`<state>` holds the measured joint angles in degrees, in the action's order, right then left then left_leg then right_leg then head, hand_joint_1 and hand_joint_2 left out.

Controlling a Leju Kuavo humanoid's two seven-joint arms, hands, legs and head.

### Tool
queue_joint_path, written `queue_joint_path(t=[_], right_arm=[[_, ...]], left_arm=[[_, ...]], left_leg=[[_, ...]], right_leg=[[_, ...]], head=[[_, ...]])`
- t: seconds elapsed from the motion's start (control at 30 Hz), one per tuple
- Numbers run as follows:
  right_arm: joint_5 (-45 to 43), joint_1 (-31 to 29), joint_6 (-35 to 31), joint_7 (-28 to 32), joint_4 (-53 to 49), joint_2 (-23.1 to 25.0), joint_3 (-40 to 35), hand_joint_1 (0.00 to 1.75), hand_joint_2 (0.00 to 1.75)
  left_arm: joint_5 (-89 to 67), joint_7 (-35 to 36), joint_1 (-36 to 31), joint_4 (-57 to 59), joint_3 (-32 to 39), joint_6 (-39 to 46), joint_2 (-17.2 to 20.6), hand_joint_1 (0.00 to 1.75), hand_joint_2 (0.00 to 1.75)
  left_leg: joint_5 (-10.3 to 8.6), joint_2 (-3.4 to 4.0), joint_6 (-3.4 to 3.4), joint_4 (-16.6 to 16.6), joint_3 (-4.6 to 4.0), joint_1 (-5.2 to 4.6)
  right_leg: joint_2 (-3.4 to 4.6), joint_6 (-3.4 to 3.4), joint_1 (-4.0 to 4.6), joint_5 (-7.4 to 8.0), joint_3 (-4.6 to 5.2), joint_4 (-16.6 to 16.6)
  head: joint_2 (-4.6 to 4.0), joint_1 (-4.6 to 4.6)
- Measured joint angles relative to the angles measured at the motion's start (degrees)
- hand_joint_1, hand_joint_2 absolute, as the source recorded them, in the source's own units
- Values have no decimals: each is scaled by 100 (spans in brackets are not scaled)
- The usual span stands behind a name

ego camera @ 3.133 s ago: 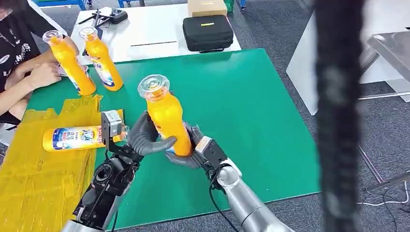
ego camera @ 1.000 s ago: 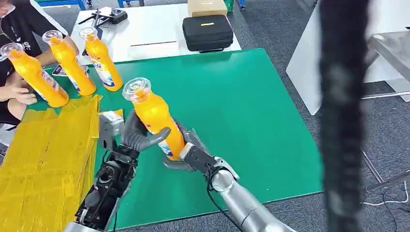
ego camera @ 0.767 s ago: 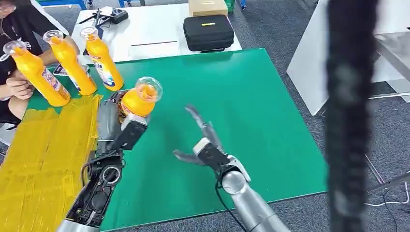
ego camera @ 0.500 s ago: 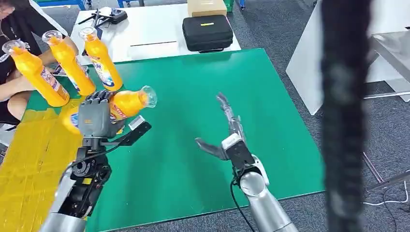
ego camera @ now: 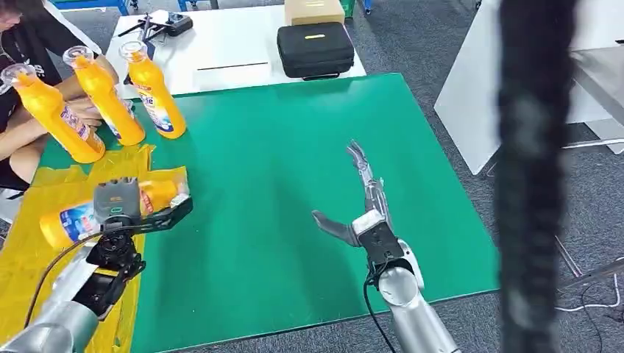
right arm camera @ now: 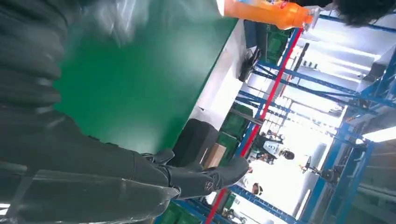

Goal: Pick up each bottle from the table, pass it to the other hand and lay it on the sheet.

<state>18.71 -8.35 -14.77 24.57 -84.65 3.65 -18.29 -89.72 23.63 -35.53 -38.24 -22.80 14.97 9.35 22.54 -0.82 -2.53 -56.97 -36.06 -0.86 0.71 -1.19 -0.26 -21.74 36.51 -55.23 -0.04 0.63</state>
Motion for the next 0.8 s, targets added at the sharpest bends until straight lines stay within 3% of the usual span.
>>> queue_joint_path(t=[0.13,0.17,0.2,0.47,0.63,0.8], right_arm=[[46,-22,39,-44,0,20,-2,0,175],[48,-27,41,-46,0,24,-2,0,175],[48,-36,41,-46,0,31,-2,0,175],[103,-39,61,-50,0,42,2,0,175],[177,-39,127,-74,0,83,13,0,175],[186,-37,129,-76,2,103,55,0,175]], left_arm=[[0,-155,-109,499,251,114,-17,173,175],[0,-164,-126,548,275,127,-22,31,175],[0,-179,-163,638,306,142,-28,0,175],[15,-577,-217,922,717,440,-160,0,175],[0,-669,-200,941,1102,1124,-321,0,175],[494,-1567,-142,804,1614,1954,-560,0,175]], left_leg=[[0,-7,0,0,0,0],[0,-7,0,0,0,0],[0,-6,0,0,0,1],[-1,-7,0,0,0,1],[0,-7,0,0,0,1],[0,-8,0,0,-1,0]], right_leg=[[-3,0,1,0,-1,0],[-3,0,1,0,-1,0],[-2,0,1,0,-1,0],[-3,0,2,0,-1,0],[-2,0,1,0,0,0],[-3,0,1,0,-1,0]], head=[[0,0],[0,0],[0,0],[0,0],[0,0],[0,-2]])
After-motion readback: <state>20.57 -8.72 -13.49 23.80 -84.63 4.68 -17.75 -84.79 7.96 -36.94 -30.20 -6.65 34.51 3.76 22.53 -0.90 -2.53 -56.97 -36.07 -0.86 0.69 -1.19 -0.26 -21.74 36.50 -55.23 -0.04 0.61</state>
